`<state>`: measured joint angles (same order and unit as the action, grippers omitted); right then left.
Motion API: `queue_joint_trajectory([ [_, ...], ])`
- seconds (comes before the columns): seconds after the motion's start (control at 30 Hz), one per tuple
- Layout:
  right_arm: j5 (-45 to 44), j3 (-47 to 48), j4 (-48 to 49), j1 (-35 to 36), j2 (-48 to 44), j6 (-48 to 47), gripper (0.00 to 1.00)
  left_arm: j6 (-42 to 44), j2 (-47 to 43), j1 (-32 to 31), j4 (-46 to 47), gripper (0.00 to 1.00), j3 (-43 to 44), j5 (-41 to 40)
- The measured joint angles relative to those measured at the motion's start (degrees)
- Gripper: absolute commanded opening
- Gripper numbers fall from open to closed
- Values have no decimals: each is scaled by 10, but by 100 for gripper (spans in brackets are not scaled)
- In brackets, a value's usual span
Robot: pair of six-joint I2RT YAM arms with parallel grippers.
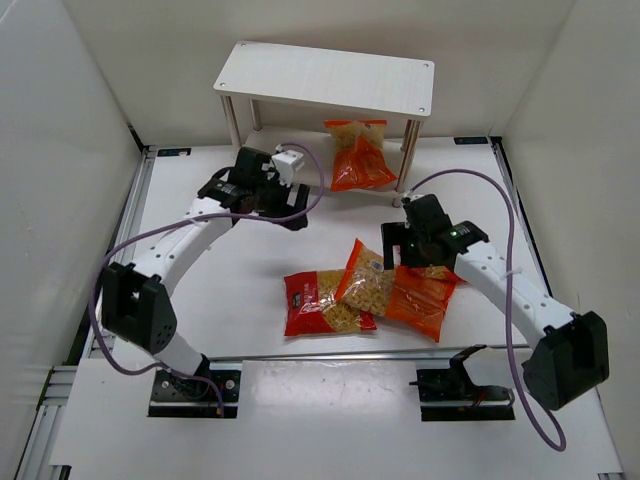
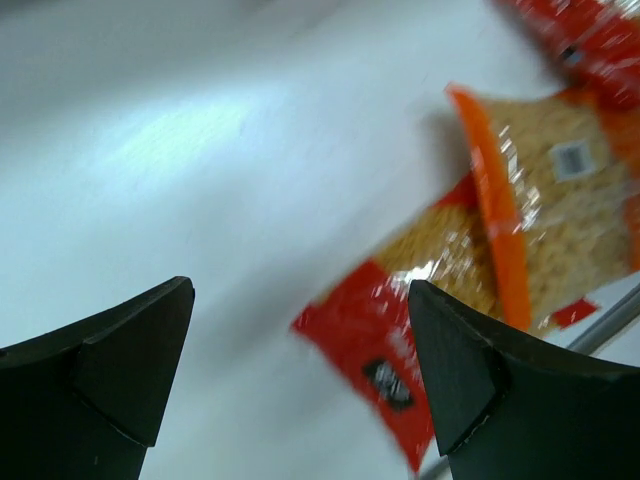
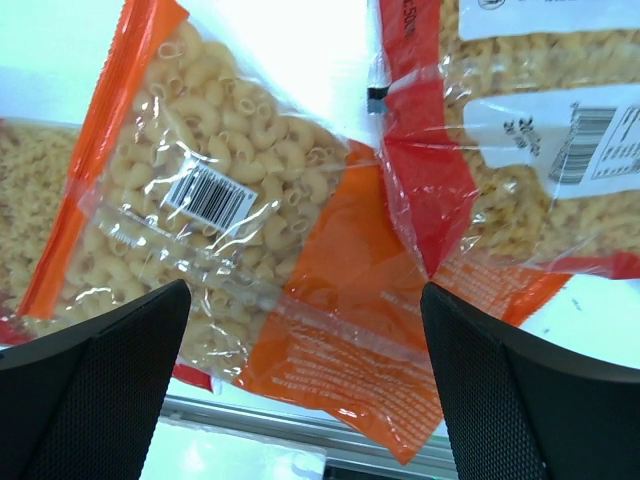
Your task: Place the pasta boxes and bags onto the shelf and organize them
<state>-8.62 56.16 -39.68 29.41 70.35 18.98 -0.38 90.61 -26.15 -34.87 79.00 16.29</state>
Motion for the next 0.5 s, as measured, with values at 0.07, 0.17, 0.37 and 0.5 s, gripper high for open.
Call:
queue_joint_trajectory([
  [0.07,-2,12,-9,0,16,-7,98,0,-15,5,-54,99,-3,-23],
  [0.17,6,-5,-11,0,7,-8,100,0,-49,9,-120,99,-33,-55],
  [0.37,71,-72,26,-1,-20,11,100,0,-132,9,-190,99,-121,-122],
  [0.5,83,-106,68,-1,-5,27,100,2,-176,15,-197,99,-164,-152],
])
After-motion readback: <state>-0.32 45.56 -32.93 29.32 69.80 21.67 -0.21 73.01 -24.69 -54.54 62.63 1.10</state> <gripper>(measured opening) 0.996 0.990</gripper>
